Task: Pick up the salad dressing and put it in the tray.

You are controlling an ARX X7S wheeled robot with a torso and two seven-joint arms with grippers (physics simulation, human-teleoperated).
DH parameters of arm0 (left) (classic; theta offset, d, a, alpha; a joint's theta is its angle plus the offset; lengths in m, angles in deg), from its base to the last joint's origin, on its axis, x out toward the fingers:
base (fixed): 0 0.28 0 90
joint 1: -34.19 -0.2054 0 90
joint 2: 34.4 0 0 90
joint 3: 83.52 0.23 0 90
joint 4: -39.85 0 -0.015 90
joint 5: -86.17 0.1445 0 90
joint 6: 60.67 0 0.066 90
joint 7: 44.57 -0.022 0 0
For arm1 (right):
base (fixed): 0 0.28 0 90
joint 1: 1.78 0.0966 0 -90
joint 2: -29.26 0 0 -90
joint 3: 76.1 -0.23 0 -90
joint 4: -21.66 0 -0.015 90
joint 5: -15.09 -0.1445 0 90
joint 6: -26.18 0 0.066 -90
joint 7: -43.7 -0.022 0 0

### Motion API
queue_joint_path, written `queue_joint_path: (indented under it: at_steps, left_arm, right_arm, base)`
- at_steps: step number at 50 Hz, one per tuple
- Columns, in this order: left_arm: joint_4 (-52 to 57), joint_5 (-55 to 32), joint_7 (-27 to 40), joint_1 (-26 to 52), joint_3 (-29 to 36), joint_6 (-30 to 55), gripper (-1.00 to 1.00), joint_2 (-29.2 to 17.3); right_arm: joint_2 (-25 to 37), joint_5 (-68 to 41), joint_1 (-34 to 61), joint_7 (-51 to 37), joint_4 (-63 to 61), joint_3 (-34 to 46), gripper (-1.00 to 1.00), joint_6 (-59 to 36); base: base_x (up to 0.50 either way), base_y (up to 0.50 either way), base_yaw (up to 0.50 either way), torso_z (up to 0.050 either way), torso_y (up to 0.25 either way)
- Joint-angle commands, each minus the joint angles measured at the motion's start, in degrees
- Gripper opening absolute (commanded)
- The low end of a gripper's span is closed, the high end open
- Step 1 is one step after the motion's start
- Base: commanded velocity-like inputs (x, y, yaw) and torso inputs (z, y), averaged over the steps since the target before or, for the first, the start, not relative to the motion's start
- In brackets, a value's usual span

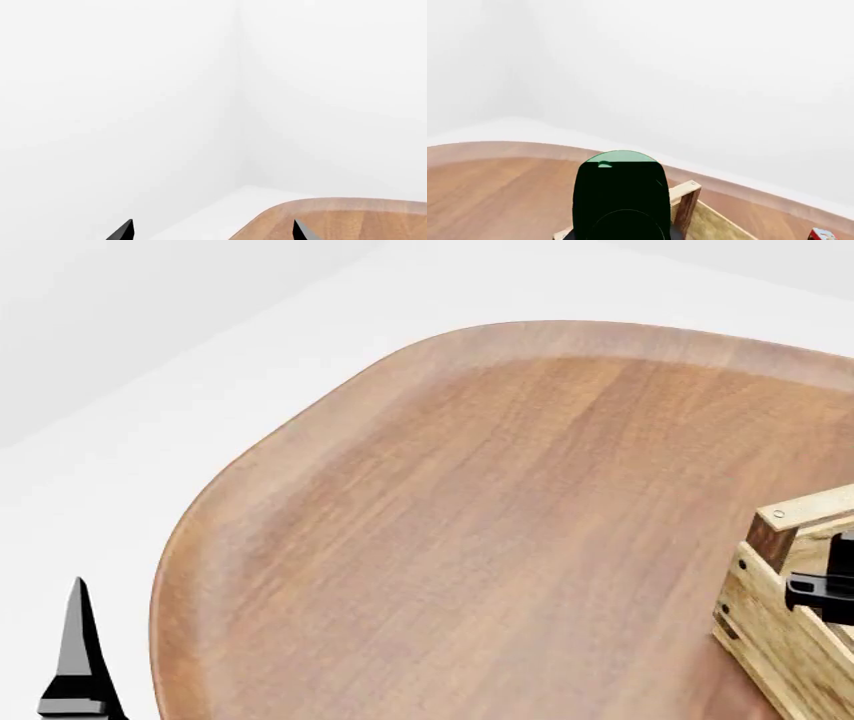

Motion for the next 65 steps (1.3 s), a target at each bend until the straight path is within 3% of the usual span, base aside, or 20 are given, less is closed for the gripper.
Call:
queue_joint_path:
  at_steps: [1, 37, 65]
  left_arm:
    - [0.1, 1.1, -1.5, 0.3, -1.1, 0.6, 1.00, 1.0]
    - [0.8, 2.0, -0.8, 1.9, 1.2, 2.7, 1.00, 0.6]
    - [0.3, 2.6, -0.3, 2.0, 2.2, 2.4, 1.00, 0.3]
  right_arm:
    - [0.0, 5.6, 3.1, 0.6, 6.8, -2.1, -1.00, 0.7]
    - [0.7, 13.3, 16.2, 0.6, 40.3, -1.6, -1.00, 11.5]
    - [-0.3, 15.6, 18.0, -0.1, 59.7, -2.9, -1.00, 20.8]
  base:
    - [0.00, 0.00, 0.00, 0.000, 0.000]
    - [0.00, 0.00, 0.00, 0.000, 0.001]
    - [0.00, 0.00, 0.00, 0.001, 0.000]
